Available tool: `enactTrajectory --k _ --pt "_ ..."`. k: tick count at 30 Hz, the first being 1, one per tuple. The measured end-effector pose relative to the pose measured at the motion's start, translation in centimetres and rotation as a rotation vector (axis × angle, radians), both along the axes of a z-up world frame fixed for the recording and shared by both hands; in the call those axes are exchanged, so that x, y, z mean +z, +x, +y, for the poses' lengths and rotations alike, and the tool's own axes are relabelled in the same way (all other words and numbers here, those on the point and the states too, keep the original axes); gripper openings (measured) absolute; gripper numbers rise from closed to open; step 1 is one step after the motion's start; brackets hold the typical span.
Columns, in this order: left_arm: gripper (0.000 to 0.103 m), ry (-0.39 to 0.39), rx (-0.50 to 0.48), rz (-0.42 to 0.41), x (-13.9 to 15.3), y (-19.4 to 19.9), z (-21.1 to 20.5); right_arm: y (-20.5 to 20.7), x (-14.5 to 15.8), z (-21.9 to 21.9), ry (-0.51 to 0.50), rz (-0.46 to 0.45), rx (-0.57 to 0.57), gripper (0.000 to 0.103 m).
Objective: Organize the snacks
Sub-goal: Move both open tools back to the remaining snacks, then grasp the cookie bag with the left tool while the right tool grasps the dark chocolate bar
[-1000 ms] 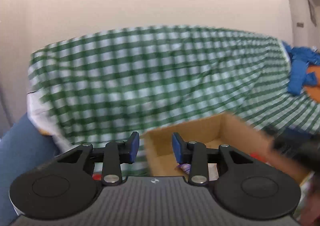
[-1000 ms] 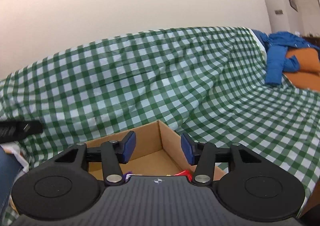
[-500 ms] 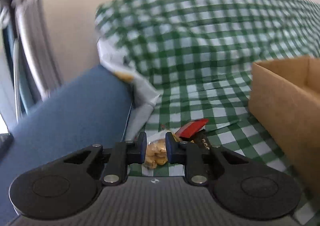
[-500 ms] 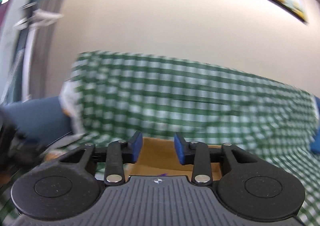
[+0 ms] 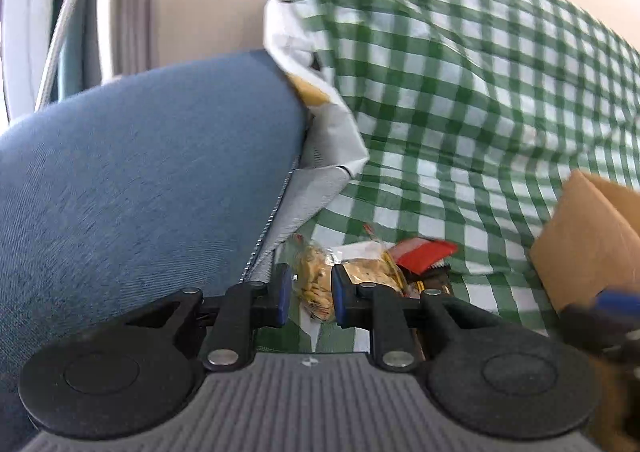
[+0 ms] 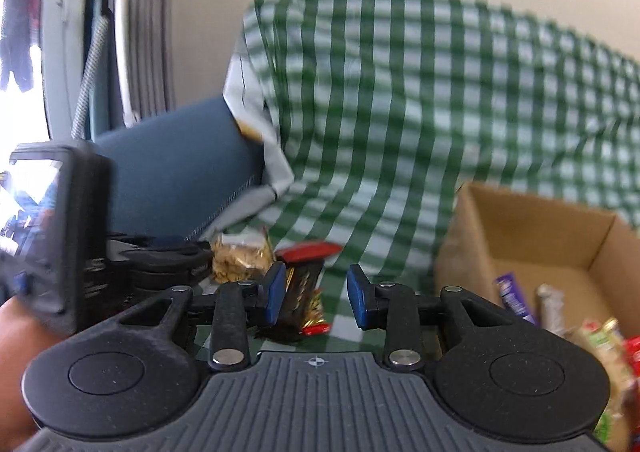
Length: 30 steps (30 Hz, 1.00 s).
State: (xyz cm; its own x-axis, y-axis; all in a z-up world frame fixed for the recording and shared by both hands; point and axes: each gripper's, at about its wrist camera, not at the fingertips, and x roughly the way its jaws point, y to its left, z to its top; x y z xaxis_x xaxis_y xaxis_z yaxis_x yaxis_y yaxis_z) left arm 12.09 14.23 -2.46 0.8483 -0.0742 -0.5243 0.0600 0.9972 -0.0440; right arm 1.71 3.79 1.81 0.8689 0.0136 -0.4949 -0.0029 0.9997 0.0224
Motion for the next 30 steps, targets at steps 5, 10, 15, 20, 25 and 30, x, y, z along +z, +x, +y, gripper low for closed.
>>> enactTrajectory --k 5,10,15,20,25,30 --pt "0.025 -0.064 -0.009 -0.016 0.0 0.6 0.3 5.2 -2.3 0.8 -0.002 0.118 -0.007 0.037" --pt "0.025 -0.111 -0.012 -0.038 0.1 1.3 0.5 7.9 -4.4 0.9 0.002 0.187 0.018 0.048" --pt "0.029 -0.118 -0.01 -0.036 -0.1 2.3 0.3 10.2 -6.6 0.7 0.02 0.249 0.048 0.06" --pt "0.036 -0.112 -0.029 -0.024 -0.6 3.2 -0.1 11.6 -8.4 1.2 0.024 0.327 0.091 0.064" --pt "0.051 -0.093 -0.043 0.006 -1.4 4.2 -0.8 10.4 -8.1 0.8 0.003 0.309 0.063 0.037" --pt "0.08 -0.029 -0.081 0.018 -2.0 4.5 -2.4 7.0 -6.5 0.1 0.003 0.287 0.029 0.036"
